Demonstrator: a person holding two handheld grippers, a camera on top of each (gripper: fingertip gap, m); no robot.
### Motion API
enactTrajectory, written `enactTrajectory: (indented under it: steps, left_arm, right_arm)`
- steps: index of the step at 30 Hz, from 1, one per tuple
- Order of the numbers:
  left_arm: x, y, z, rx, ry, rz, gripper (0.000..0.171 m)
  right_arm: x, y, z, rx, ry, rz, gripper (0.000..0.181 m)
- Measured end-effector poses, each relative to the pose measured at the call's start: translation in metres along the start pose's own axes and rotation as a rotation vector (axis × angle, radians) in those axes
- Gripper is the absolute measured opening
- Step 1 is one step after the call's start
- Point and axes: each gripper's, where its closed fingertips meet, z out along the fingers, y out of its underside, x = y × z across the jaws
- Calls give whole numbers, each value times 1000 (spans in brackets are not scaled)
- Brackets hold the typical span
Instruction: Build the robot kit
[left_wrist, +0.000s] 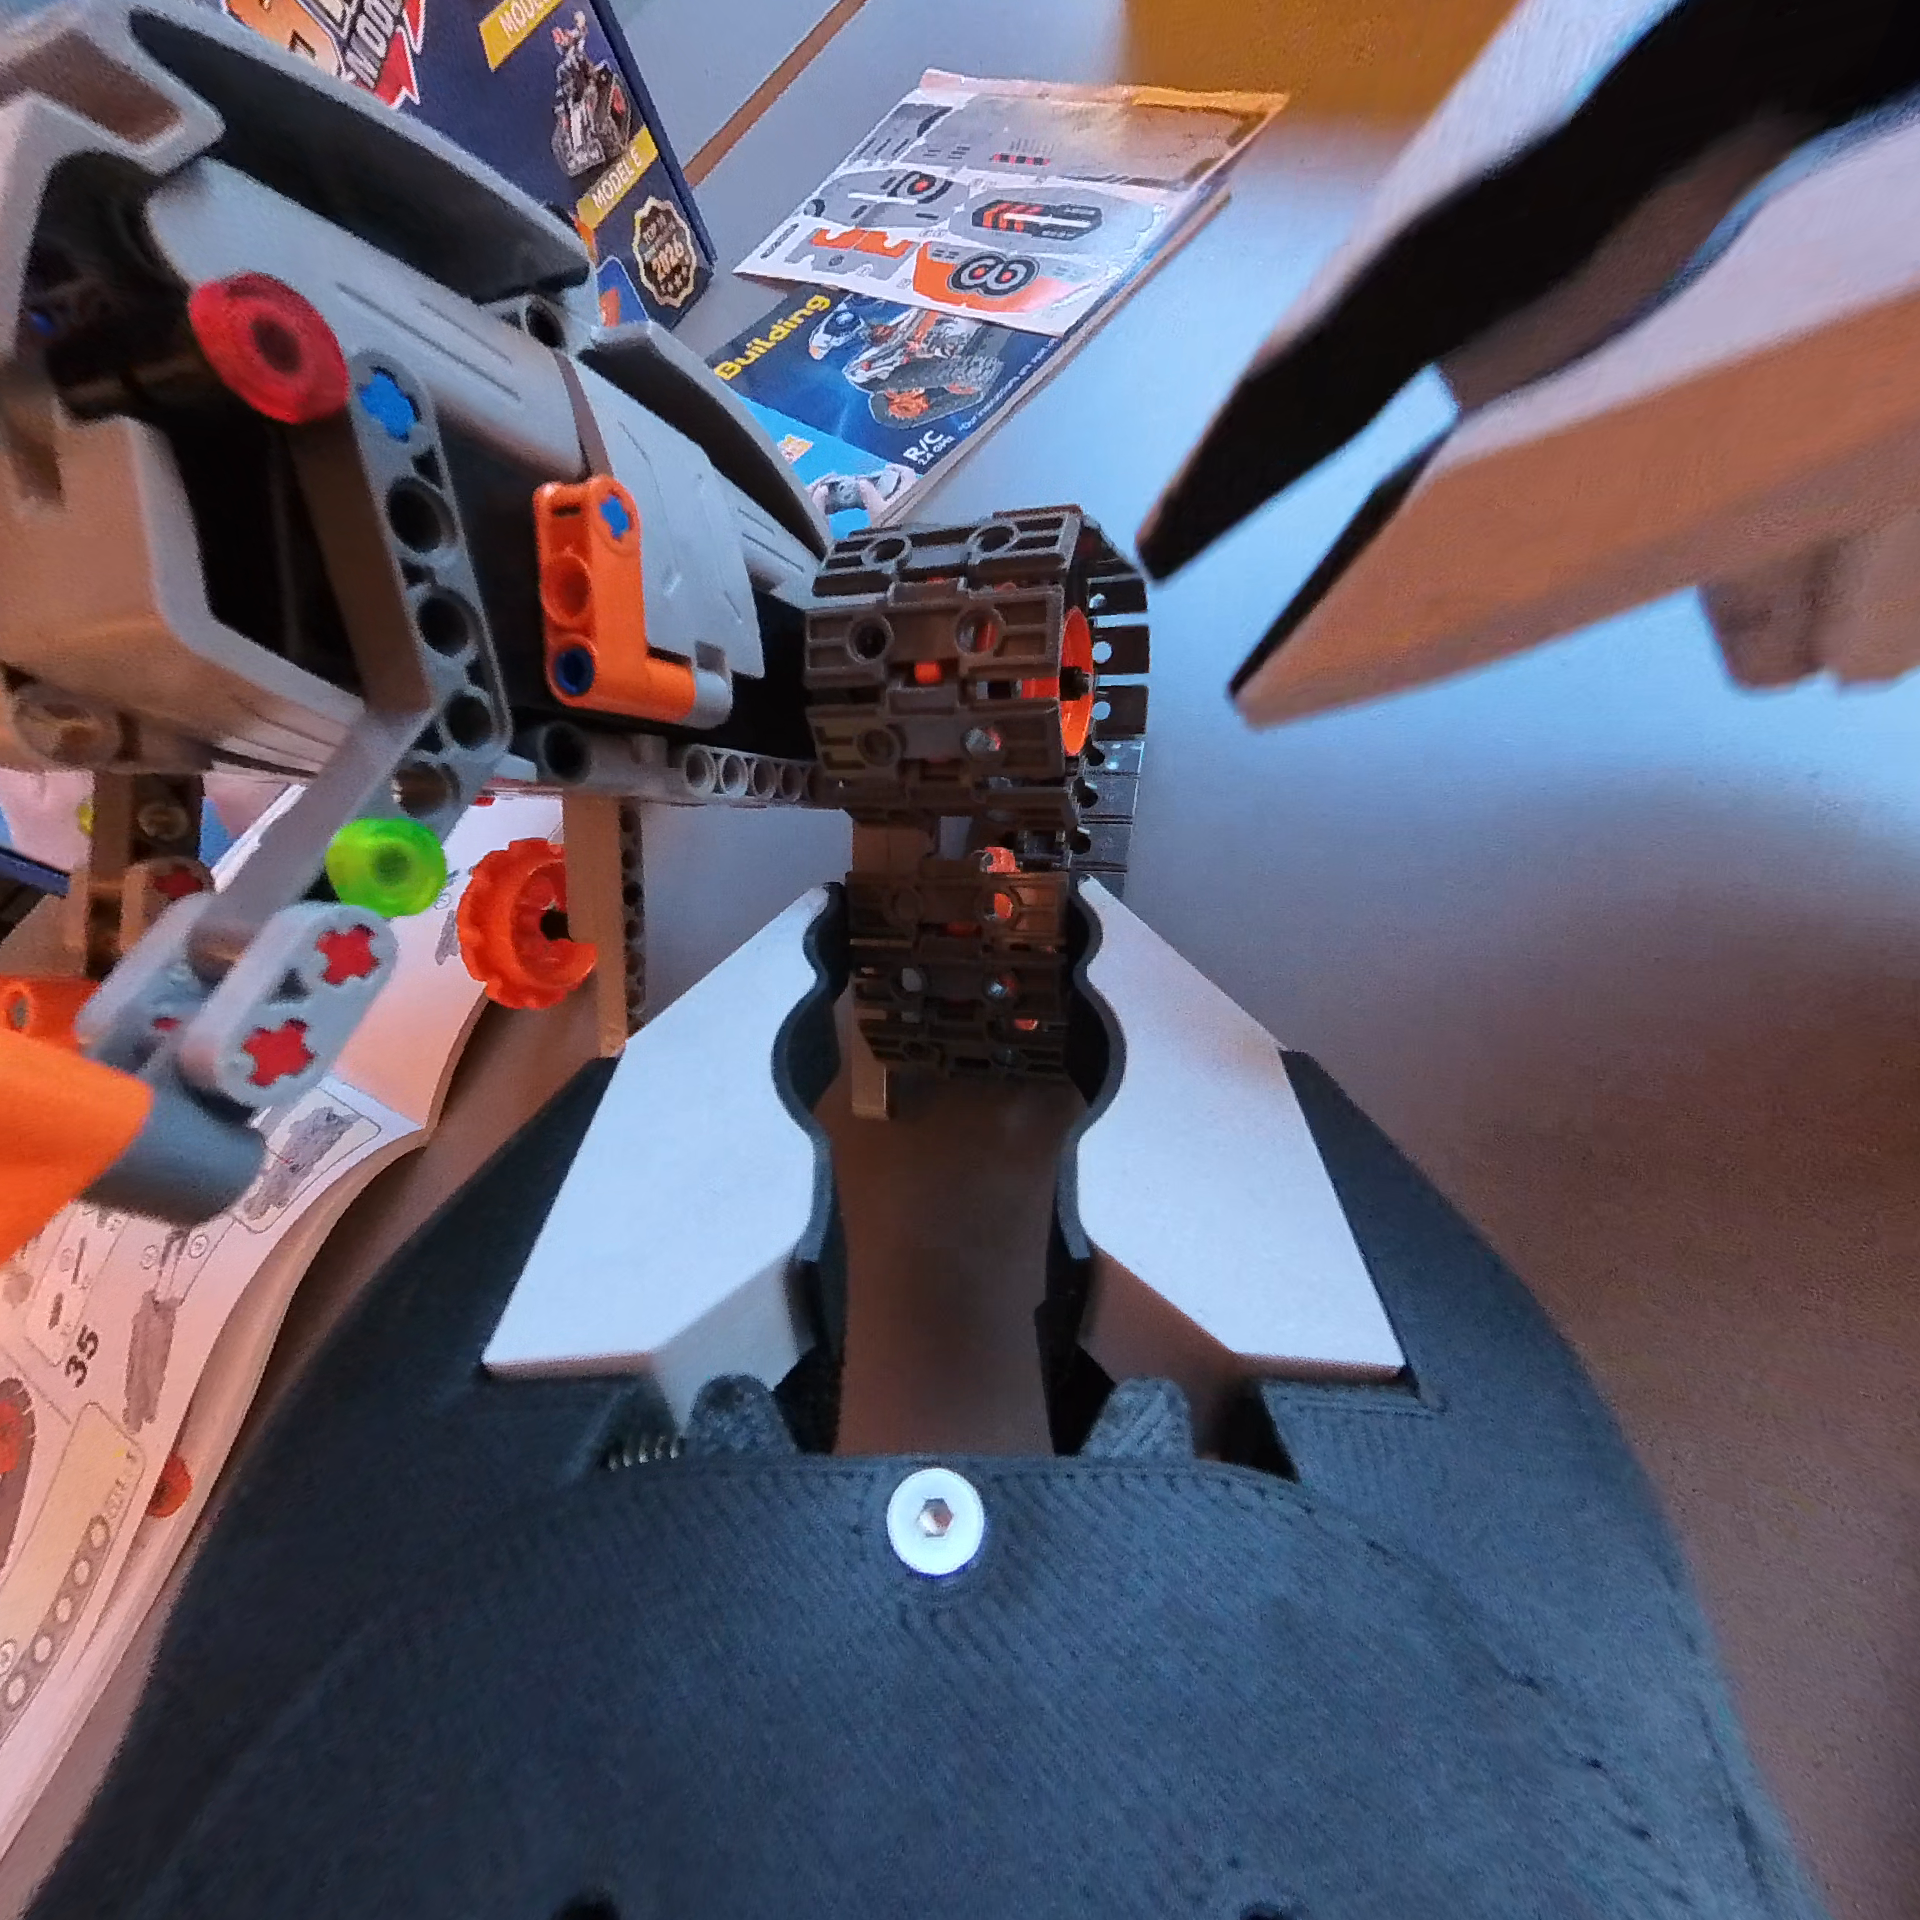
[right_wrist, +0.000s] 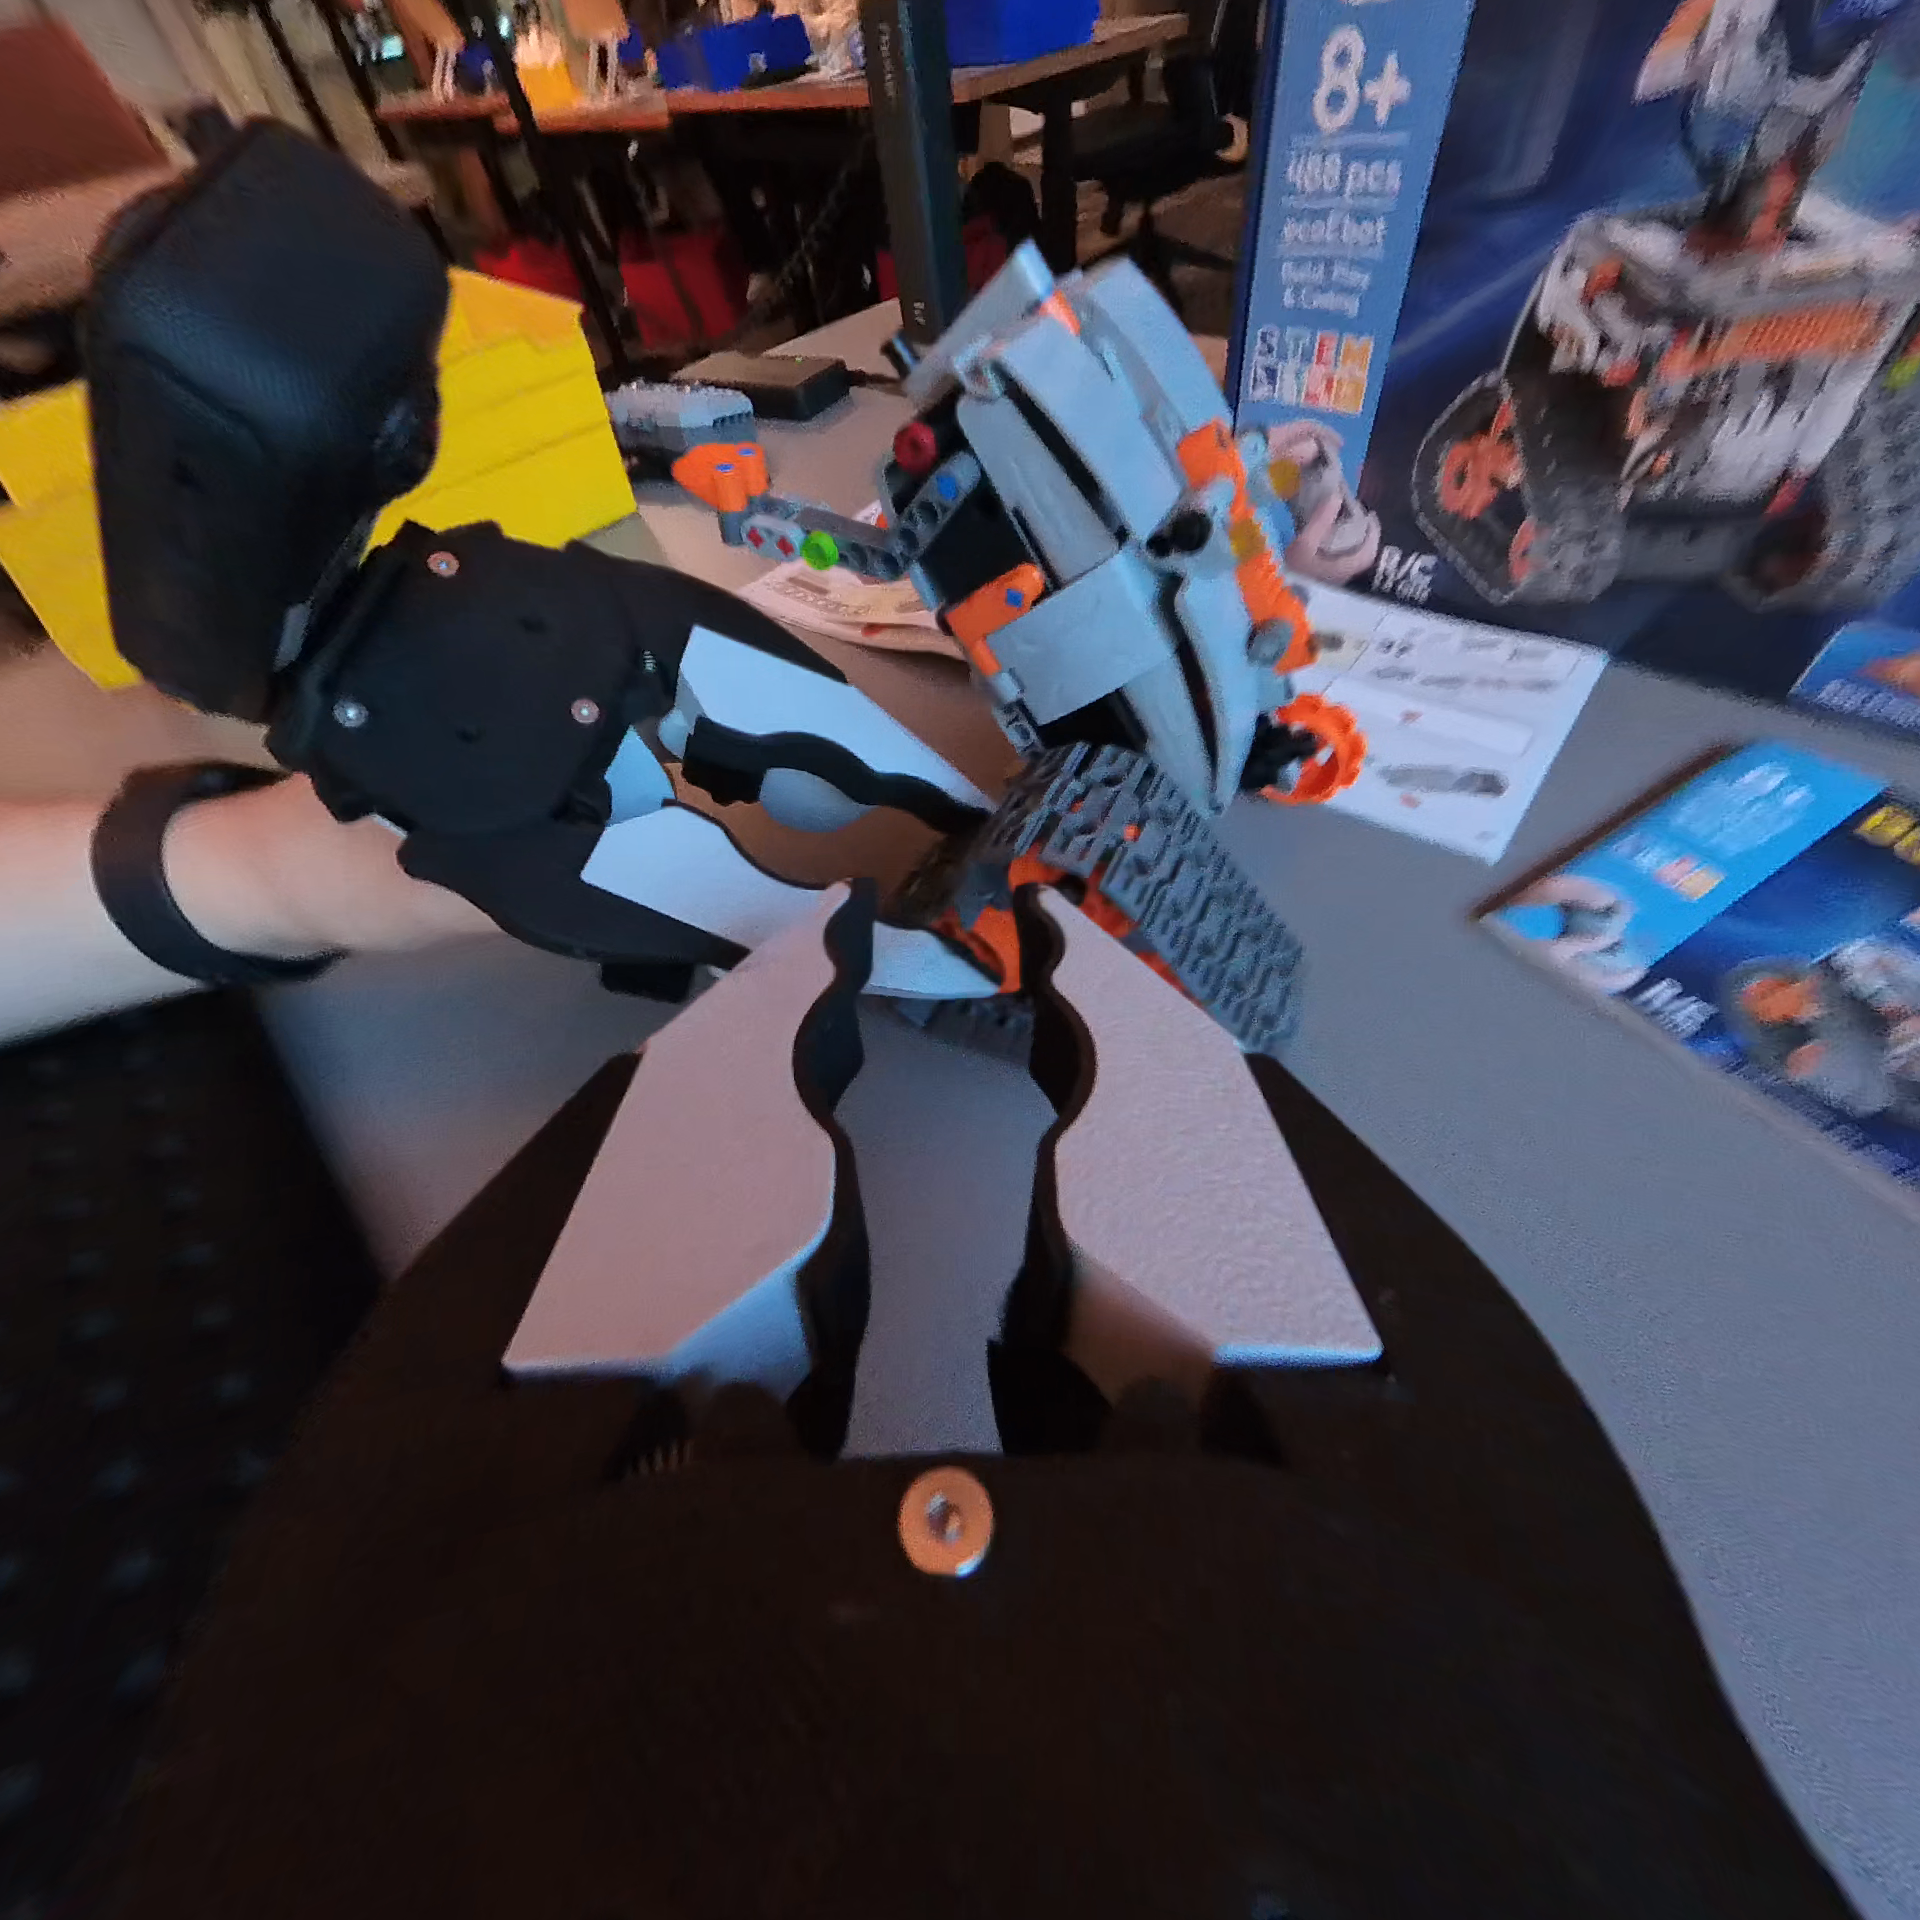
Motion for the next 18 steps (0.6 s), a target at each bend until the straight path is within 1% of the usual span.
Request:
enactTrajectory:
  steps: [2, 4, 5, 8, 12, 13, 18]
  left_arm:
    - [0, 0, 0, 0, 2, -5, 39]
    - [1, -2, 1, 3, 9, -10, 39]
    - [2, -2, 2, 4, 12, -8, 39]
    - [3, -3, 2, 8, 13, -9, 39]
    - [5, -5, 4, 14, 9, -11, 39]
    - [4, -5, 4, 13, 4, -11, 39]
    - [5, -6, 4, 23, -4, -9, 39]
  right_arm:
    - [-1, 8, 7, -4, 2, 99, 26]
    - [2, 6, 9, 34, 22, 178, 25]
    - [5, 4, 10, 55, 39, 199, 19]
    - [7, 5, 15, 66, 66, 221, 17]
    - [6, 18, 29, 10, 108, 234, 23]
    - [7, 19, 30, 5, 122, 234, 23]
    - [18, 15, 25, 37, 186, 249, 19]
